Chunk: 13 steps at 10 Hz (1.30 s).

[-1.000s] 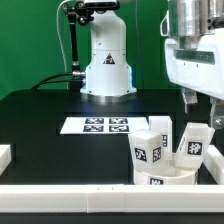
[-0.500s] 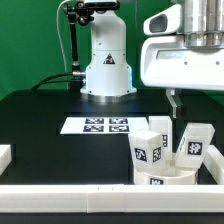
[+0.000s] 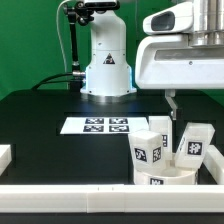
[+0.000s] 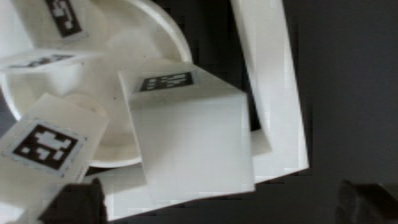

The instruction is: Assemble stool

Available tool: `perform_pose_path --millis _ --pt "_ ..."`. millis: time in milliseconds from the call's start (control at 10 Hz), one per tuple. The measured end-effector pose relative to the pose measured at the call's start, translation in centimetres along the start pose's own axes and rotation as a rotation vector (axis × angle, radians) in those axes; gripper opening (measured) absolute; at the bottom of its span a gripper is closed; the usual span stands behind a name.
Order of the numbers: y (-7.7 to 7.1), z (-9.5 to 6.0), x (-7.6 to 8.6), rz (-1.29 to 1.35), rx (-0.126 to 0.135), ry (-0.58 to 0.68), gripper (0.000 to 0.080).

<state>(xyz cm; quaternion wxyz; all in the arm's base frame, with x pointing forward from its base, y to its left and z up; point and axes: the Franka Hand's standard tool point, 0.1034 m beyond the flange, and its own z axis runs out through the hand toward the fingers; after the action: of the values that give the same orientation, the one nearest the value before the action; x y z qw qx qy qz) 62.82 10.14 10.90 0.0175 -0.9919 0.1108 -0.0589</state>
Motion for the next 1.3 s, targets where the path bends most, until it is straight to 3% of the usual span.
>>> perform_pose_path --millis 400,700,1300 --pt "0.0 0.3 -0.5 -0.405 -0.020 0.021 0.0649" --pt "-0.5 1.0 -1.2 -0.780 -0.052 -0.003 0.0649" --pt "0.8 1.4 -1.2 -1.270 -0.105 -0.055 0.0649"
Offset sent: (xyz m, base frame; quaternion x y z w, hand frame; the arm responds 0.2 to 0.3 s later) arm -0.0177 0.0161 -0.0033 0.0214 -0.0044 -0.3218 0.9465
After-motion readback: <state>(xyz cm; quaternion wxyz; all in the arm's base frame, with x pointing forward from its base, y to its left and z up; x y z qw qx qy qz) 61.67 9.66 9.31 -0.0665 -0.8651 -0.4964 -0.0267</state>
